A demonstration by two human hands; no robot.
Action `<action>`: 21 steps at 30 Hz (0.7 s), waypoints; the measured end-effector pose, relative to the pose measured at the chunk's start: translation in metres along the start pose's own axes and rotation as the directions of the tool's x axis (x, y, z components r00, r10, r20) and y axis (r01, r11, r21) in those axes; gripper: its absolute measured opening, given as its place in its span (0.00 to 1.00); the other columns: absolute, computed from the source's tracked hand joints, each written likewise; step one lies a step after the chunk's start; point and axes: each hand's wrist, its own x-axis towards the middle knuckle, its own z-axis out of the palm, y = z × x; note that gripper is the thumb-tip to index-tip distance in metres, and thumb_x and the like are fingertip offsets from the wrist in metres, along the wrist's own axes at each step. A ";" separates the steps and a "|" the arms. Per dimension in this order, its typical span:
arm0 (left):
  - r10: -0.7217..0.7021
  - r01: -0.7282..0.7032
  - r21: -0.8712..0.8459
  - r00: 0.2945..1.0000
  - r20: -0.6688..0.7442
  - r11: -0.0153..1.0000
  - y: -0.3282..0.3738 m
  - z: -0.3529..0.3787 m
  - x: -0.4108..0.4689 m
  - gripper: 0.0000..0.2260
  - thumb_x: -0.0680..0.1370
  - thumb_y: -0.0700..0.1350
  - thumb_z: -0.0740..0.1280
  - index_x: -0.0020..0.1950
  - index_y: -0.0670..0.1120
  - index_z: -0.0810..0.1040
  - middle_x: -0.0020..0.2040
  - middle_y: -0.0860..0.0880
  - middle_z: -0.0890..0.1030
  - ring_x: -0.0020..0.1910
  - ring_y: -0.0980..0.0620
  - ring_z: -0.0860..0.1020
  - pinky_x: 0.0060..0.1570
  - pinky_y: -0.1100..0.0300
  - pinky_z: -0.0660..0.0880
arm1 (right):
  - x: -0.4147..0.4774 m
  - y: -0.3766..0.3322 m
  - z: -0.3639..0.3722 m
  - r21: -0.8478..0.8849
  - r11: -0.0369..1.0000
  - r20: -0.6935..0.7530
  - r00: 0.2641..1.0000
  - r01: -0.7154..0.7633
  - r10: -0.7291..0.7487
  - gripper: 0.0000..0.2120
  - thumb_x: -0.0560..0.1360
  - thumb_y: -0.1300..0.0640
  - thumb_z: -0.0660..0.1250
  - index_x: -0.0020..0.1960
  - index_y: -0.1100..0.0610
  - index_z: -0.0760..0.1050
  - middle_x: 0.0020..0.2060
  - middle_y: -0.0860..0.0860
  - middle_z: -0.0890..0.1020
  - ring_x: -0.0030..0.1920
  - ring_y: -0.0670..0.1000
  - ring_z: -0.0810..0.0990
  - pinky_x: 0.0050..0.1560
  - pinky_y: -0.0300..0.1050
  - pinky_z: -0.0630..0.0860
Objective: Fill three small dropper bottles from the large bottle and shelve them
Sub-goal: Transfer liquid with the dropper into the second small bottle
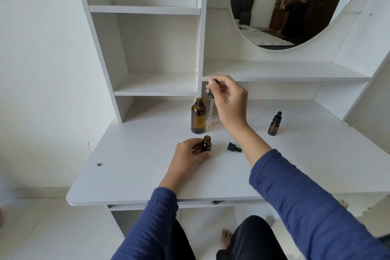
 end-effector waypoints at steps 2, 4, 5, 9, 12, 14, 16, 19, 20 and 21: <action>0.004 -0.004 -0.009 1.000 0.003 1.000 0.000 0.000 0.000 0.12 0.69 0.38 0.74 0.52 0.42 0.80 0.48 0.47 0.82 0.45 0.55 0.80 0.46 0.74 0.74 | -0.007 0.002 -0.002 0.000 1.000 0.008 1.000 -0.019 0.019 0.04 0.75 0.65 0.64 0.45 0.62 0.78 0.34 0.53 0.80 0.37 0.51 0.80 0.42 0.45 0.79; 0.008 -0.008 -0.007 1.000 0.004 1.000 0.000 0.000 0.000 0.12 0.70 0.38 0.74 0.52 0.41 0.81 0.48 0.46 0.83 0.45 0.54 0.80 0.46 0.74 0.74 | -0.011 0.003 -0.003 0.001 0.999 0.013 0.999 -0.033 0.033 0.04 0.75 0.65 0.64 0.45 0.62 0.78 0.34 0.53 0.81 0.37 0.50 0.80 0.42 0.43 0.78; 0.009 -0.009 -0.005 1.000 0.002 1.000 0.000 0.000 0.000 0.12 0.70 0.38 0.74 0.52 0.41 0.81 0.48 0.45 0.83 0.45 0.54 0.80 0.45 0.74 0.74 | -0.013 0.004 -0.003 0.001 0.999 0.017 0.999 -0.035 0.035 0.04 0.75 0.64 0.64 0.45 0.61 0.78 0.34 0.52 0.81 0.37 0.50 0.80 0.42 0.43 0.78; 0.010 -0.010 0.005 1.000 -0.006 1.000 0.000 0.000 0.000 0.12 0.70 0.38 0.74 0.52 0.41 0.81 0.48 0.44 0.83 0.45 0.54 0.79 0.44 0.75 0.73 | -0.018 0.008 -0.002 0.003 0.999 0.037 0.998 -0.044 0.044 0.04 0.75 0.64 0.64 0.45 0.61 0.78 0.35 0.51 0.81 0.38 0.50 0.80 0.42 0.43 0.78; 0.010 -0.010 0.017 1.000 -0.009 1.000 -0.001 0.000 0.000 0.13 0.70 0.39 0.74 0.53 0.40 0.80 0.49 0.44 0.82 0.45 0.54 0.79 0.43 0.76 0.72 | -0.020 0.011 -0.002 -0.008 0.998 0.056 0.997 -0.057 0.057 0.04 0.75 0.64 0.64 0.44 0.60 0.78 0.35 0.52 0.81 0.38 0.50 0.81 0.42 0.42 0.78; 0.011 -0.011 0.017 1.000 -0.010 1.000 -0.001 0.000 0.000 0.14 0.70 0.39 0.74 0.54 0.40 0.80 0.49 0.44 0.82 0.45 0.54 0.79 0.43 0.77 0.72 | -0.021 0.013 -0.002 -0.030 0.997 0.071 0.995 -0.067 0.069 0.05 0.75 0.64 0.65 0.42 0.61 0.78 0.35 0.52 0.81 0.38 0.49 0.80 0.42 0.39 0.77; 0.002 -0.001 0.009 1.000 -0.012 1.000 -0.002 0.001 0.001 0.14 0.69 0.39 0.74 0.54 0.40 0.80 0.50 0.44 0.82 0.46 0.53 0.79 0.44 0.76 0.73 | -0.021 0.014 -0.003 -0.045 0.996 0.079 0.994 -0.073 0.077 0.05 0.74 0.64 0.65 0.40 0.63 0.77 0.35 0.52 0.82 0.37 0.48 0.80 0.41 0.37 0.76; -0.014 0.014 -0.020 1.000 -0.009 1.000 -0.003 0.001 0.001 0.14 0.69 0.39 0.74 0.54 0.40 0.80 0.49 0.44 0.82 0.46 0.53 0.79 0.44 0.75 0.74 | -0.020 0.014 -0.003 -0.055 0.996 0.078 0.994 -0.075 0.079 0.06 0.74 0.65 0.65 0.39 0.64 0.77 0.33 0.51 0.81 0.36 0.47 0.79 0.40 0.34 0.74; -0.015 0.014 -0.026 1.000 -0.007 1.000 -0.002 0.001 0.001 0.14 0.69 0.39 0.74 0.54 0.41 0.80 0.49 0.45 0.82 0.45 0.54 0.79 0.43 0.75 0.73 | -0.019 0.014 -0.003 -0.054 0.996 0.077 0.994 -0.075 0.079 0.06 0.74 0.65 0.65 0.39 0.64 0.77 0.33 0.50 0.81 0.36 0.47 0.79 0.39 0.34 0.74; -0.014 0.014 -0.026 1.000 -0.006 1.000 -0.002 0.001 0.001 0.14 0.69 0.39 0.74 0.53 0.41 0.80 0.48 0.45 0.82 0.45 0.54 0.79 0.43 0.76 0.73 | -0.019 0.015 -0.003 -0.050 0.996 0.076 0.994 -0.075 0.078 0.05 0.74 0.65 0.66 0.39 0.64 0.77 0.32 0.50 0.80 0.36 0.47 0.80 0.39 0.35 0.75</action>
